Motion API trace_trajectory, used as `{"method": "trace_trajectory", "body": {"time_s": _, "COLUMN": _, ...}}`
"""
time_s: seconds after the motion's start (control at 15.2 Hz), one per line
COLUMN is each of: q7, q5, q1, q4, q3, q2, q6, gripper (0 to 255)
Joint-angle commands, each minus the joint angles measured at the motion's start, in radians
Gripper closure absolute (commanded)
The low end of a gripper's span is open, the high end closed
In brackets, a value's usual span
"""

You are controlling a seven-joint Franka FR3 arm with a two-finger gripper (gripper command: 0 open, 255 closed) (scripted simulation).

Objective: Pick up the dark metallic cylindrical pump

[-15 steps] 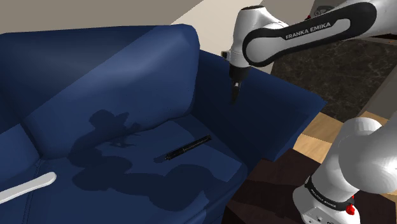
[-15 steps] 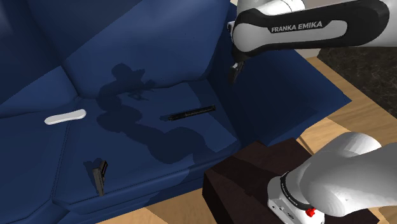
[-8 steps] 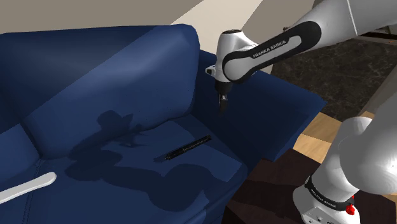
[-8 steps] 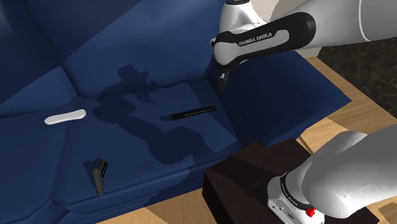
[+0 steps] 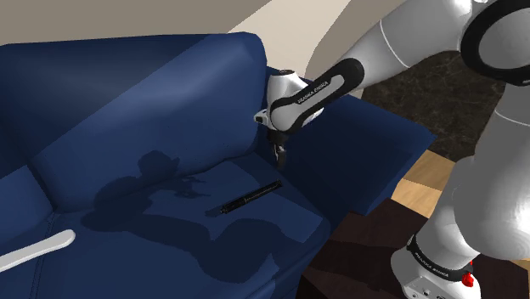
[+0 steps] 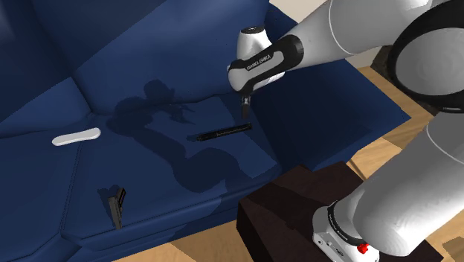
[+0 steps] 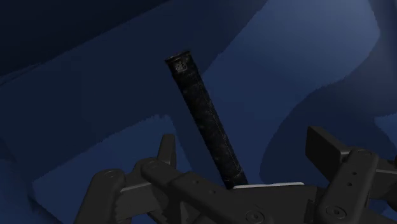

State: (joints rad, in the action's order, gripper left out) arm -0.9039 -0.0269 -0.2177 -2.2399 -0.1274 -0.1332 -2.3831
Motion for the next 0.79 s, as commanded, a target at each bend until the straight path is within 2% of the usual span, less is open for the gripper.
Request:
{"method": "trace_trajectory", "body": {"time_s": 0.0, "q7": -0.063, "q5": -0.023, "q1": -0.001, "q4": 0.042, "q3": 0.015, "q2": -0.081, "q6": -0.030, "gripper": 0}}
{"method": "trace_trajectory", "body": {"time_s": 0.33, "q7": -0.188, "q5": -0.054, "q1": 0.005, "q4": 0.147, "q3": 0.066, "q2": -0.255, "q6": -0.077, "gripper": 0}}
{"method": "trace_trajectory", "body": {"time_s": 0.73, "q7": -0.298, "q5": -0.053, "q1": 0.006, "q4": 0.275, "q3": 0.121, "q2": -0.438, "q6": -0.107, "gripper": 0}}
